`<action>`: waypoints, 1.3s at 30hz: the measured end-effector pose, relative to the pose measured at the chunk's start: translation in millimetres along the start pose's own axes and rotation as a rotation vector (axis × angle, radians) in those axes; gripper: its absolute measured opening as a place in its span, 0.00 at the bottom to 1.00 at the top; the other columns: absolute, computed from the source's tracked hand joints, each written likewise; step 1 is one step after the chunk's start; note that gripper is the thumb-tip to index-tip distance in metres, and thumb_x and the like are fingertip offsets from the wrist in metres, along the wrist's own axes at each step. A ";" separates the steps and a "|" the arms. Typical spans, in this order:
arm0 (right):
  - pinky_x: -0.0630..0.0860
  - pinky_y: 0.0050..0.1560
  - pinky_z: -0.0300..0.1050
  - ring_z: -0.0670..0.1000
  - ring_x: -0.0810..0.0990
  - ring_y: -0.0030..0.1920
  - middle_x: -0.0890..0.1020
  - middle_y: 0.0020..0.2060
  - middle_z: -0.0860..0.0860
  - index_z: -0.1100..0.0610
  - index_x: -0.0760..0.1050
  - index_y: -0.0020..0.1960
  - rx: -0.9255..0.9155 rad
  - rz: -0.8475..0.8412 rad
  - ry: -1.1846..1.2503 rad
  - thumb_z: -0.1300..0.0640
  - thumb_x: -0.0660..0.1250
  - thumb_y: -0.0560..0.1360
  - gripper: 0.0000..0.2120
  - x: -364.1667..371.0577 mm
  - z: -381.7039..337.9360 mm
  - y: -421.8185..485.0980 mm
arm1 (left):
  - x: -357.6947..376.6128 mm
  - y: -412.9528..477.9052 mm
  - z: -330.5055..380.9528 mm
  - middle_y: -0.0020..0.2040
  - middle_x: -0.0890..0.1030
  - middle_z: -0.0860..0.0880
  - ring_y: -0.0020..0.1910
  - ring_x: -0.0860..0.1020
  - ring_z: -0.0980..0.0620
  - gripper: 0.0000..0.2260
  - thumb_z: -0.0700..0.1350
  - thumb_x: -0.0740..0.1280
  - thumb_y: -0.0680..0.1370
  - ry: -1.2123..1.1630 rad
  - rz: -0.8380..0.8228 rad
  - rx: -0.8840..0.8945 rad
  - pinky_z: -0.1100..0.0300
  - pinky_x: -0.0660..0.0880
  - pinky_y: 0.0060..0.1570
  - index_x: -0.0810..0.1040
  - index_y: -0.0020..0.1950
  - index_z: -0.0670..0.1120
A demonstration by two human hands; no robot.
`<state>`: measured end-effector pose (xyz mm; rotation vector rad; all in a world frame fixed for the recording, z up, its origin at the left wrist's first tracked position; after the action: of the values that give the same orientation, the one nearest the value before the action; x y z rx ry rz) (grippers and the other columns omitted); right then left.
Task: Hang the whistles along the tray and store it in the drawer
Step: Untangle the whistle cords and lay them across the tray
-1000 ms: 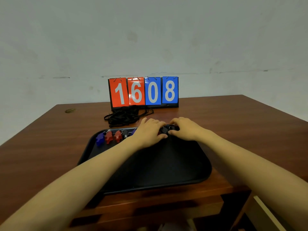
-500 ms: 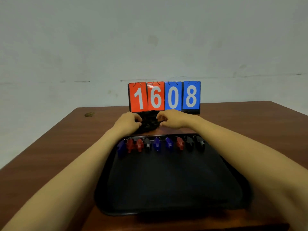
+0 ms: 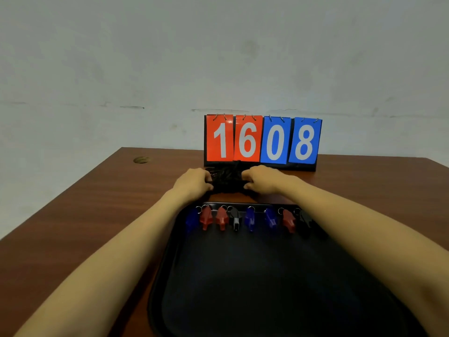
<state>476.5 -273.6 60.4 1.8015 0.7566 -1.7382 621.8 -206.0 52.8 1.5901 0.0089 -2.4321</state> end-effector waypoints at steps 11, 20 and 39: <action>0.81 0.41 0.43 0.55 0.80 0.36 0.79 0.40 0.56 0.63 0.75 0.56 0.255 0.594 0.997 0.64 0.58 0.80 0.09 -95.3 72.6 -53.3 | -31.7 -4.8 43.1 0.68 0.61 0.39 0.64 0.67 0.37 0.18 0.39 0.63 0.76 0.225 0.082 -0.083 0.46 0.70 0.59 0.68 0.66 0.41; 0.79 0.51 0.38 0.51 0.80 0.49 0.80 0.49 0.54 0.61 0.78 0.53 0.006 0.690 1.238 0.66 0.60 0.78 0.09 -162.7 44.9 -66.5 | -65.7 -2.0 157.7 0.50 0.77 0.48 0.42 0.76 0.51 0.16 0.44 0.62 0.79 -0.546 0.174 0.264 0.68 0.71 0.35 0.70 0.67 0.43; 0.77 0.41 0.39 0.52 0.78 0.44 0.79 0.41 0.52 0.58 0.76 0.52 0.258 0.703 1.054 0.64 0.59 0.79 0.08 -136.0 95.9 -56.1 | -47.2 32.3 75.6 0.56 0.77 0.38 0.55 0.77 0.39 0.10 0.37 0.58 0.77 0.063 0.136 -0.117 0.55 0.72 0.45 0.76 0.56 0.39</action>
<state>366.2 -306.5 193.0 2.7068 0.1553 -0.3745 578.1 -238.4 130.4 1.5618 0.0511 -2.2358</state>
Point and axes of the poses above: each hand's wrist, its own y-axis towards the middle knuckle, its own x-axis out of the palm, z = x × y, the point moved 8 cm from there along y, towards the middle knuckle
